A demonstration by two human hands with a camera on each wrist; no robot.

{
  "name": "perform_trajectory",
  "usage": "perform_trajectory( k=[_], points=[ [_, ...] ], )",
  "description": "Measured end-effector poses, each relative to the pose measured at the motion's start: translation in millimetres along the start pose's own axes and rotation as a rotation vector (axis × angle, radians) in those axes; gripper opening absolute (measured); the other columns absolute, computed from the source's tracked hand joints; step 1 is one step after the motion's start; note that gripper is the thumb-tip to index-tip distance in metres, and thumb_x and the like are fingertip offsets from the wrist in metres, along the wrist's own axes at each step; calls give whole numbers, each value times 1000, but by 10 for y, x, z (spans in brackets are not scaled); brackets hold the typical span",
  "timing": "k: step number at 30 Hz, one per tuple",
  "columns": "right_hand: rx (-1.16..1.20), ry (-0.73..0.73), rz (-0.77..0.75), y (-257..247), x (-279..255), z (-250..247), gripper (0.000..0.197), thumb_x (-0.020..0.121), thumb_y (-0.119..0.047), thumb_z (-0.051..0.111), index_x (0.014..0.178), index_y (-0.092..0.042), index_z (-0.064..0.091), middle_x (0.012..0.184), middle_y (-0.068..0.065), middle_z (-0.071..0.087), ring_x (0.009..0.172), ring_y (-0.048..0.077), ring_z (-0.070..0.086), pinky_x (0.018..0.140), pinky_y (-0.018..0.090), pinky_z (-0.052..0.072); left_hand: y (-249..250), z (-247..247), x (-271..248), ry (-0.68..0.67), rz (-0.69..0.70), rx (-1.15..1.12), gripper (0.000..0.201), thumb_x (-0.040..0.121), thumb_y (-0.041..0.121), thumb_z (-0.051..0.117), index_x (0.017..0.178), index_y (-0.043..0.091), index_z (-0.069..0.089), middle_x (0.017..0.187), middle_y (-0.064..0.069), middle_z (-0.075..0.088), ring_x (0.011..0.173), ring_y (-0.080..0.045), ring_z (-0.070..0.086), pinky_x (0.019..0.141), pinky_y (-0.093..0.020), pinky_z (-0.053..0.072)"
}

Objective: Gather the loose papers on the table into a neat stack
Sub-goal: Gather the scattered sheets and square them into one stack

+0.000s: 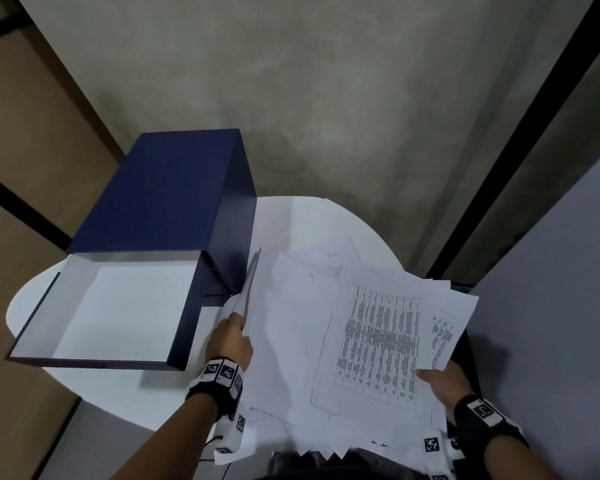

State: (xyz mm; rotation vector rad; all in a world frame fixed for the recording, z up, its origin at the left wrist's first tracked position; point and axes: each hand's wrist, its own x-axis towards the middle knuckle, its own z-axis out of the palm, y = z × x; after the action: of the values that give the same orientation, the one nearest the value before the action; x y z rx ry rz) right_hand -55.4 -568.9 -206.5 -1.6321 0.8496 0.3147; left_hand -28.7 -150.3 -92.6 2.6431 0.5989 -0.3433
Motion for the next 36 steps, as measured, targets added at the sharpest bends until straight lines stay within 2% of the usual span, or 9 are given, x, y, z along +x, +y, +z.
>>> perform_trajectory(
  k=[5, 11, 15, 21, 24, 26, 29, 32, 36],
  points=[
    [-38, -20, -25, -87, -44, 38, 73, 73, -14, 79, 141, -8, 51, 135, 7, 61, 125, 34, 58, 111, 55, 42, 318, -516, -182, 61, -23, -275, 29, 88, 13, 54, 117, 14, 52, 108, -10, 64, 86, -27, 61, 70, -28, 46],
    [-108, -30, -32, -485, -427, 187, 55, 88, 5, 67, 140, -1, 51, 139, 16, 59, 128, 36, 56, 111, 45, 41, 946, -1312, -497, 325, 309, -385, 22, 81, 19, 58, 101, 24, 52, 92, 3, 64, 79, -18, 60, 70, -32, 49],
    [-86, -106, -26, -715, -655, 286, 56, 90, 6, 66, 142, 3, 47, 143, 16, 54, 132, 37, 52, 109, 40, 38, 1339, -1427, -745, 331, 541, -299, 22, 81, 22, 60, 101, 26, 52, 90, 10, 59, 76, -11, 55, 68, -27, 43],
    [105, -217, 18, -942, -906, 350, 50, 95, -1, 62, 142, 3, 47, 140, 9, 53, 123, 35, 54, 108, 41, 39, 1636, -617, -803, -19, 676, -133, 29, 89, 24, 52, 118, 25, 48, 113, 8, 61, 95, -11, 60, 82, -29, 51],
    [262, -202, 49, -781, -786, 345, 57, 93, -34, 65, 143, -10, 52, 146, 3, 53, 133, 30, 52, 119, 47, 34, 1655, -160, -710, -295, 645, -100, 36, 93, 29, 50, 127, 25, 43, 124, -1, 60, 103, -19, 61, 92, -35, 50],
    [379, -234, 78, -646, -648, 305, 66, 84, -57, 66, 140, -23, 57, 143, 6, 60, 133, 29, 55, 119, 53, 33, 1631, 44, -655, -513, 608, -159, 40, 92, 40, 51, 129, 29, 43, 121, 3, 62, 91, -17, 63, 91, -34, 50],
    [392, -275, 80, -554, -544, 244, 76, 77, -71, 67, 140, -30, 56, 139, 4, 63, 132, 30, 57, 117, 55, 36, 1557, 169, -600, -671, 562, -163, 44, 91, 58, 43, 123, 29, 52, 116, 2, 64, 92, -19, 65, 90, -36, 50],
    [334, -304, 18, -757, -802, 236, 62, 87, -51, 69, 141, -26, 54, 143, -8, 58, 133, 18, 52, 120, 42, 30, 1410, 166, -462, -621, 491, -119, 41, 93, 55, 41, 110, 23, 59, 108, 1, 65, 94, -19, 64, 87, -37, 51],
    [58, -246, -93, -731, -803, 241, 49, 90, 5, 66, 137, -5, 55, 127, 6, 65, 113, 22, 59, 102, 35, 43, 1104, 151, -226, -551, 311, -51, 25, 93, 43, 48, 104, 24, 59, 105, 3, 64, 91, -16, 61, 84, -29, 48]
  ],
)
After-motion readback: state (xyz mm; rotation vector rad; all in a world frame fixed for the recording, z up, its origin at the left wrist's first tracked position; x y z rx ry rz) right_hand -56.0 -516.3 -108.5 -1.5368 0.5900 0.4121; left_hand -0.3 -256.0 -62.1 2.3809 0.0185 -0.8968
